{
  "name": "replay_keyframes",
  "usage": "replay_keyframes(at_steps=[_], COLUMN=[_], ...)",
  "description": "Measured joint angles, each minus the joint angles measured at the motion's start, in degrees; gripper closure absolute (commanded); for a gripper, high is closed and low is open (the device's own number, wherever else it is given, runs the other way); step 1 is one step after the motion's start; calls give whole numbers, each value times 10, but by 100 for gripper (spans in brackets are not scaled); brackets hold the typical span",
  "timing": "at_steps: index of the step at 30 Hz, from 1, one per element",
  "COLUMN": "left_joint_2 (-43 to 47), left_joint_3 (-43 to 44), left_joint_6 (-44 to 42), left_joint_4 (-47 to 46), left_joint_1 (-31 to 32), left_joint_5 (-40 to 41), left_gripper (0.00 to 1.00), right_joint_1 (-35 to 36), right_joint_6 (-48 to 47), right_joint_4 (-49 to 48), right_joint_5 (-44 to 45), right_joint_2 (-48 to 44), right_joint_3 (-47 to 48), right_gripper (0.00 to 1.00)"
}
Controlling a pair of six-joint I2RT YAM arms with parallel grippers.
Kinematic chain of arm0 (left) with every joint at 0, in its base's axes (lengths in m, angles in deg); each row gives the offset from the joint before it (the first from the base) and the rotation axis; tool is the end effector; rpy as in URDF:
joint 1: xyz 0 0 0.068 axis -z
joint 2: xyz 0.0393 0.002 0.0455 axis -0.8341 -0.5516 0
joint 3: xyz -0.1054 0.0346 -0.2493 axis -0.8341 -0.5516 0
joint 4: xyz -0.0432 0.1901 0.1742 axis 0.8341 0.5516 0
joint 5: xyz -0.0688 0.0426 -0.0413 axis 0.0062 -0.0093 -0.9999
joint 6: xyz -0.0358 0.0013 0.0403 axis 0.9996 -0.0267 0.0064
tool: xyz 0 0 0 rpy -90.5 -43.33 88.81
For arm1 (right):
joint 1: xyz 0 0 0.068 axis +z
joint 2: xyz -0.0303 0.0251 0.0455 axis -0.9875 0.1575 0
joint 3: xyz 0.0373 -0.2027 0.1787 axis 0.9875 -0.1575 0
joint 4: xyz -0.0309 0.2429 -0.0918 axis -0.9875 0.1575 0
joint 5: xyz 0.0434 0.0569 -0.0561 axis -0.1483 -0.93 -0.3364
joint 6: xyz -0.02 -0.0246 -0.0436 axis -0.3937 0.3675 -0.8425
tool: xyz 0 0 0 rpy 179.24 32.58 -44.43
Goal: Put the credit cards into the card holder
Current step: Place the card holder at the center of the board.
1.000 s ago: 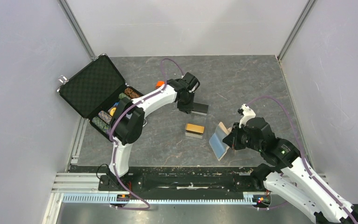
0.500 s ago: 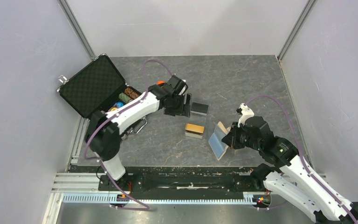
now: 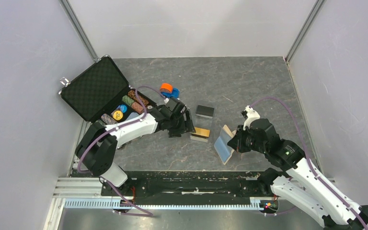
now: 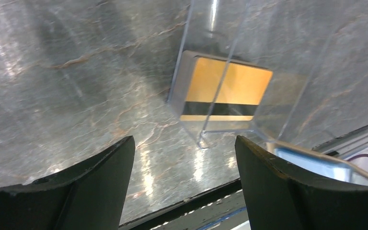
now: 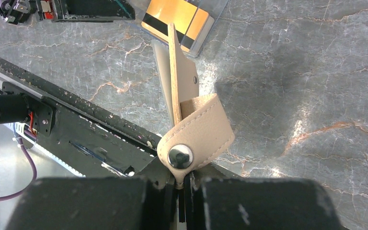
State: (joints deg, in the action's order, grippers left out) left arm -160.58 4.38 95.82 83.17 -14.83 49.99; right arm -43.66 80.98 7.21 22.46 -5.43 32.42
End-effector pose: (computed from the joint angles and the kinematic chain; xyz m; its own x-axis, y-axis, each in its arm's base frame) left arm 0.2317 -0.2106 0.1983 -0.9440 -0.1763 -0.2790 -0.0360 0.8953 -0.4439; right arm 0.1065 0.0842 0.2747 -0.7683 0.0572 -0.6376 -0.2960 0.8514 0.4330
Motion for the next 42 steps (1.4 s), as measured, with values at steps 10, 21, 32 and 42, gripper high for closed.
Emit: replay_keyframes(at_steps=[10,21,32,42], left_joint_2=[-49,-84,-107,-79], left_joint_3=[36,136,168,167], left_joint_6=[14,-135,-364,-388], left_joint_4=[-19,87,146,150], left_joint_1=[30,37,7,-21], left_joint_5=[14,88,137,83], left_gripper=[45,79,70,17], right_joint_1=[0,0,-1,-87], right_joint_6=[0,0,22,8], right_joint_4=[0,-12,-139,-180], right_joint_5=[0,-3,-59,-113], right_joint_2=[-4,24,95,113], right_joint_3=[0,0,-60,-103], right_gripper=[100,100,100,100])
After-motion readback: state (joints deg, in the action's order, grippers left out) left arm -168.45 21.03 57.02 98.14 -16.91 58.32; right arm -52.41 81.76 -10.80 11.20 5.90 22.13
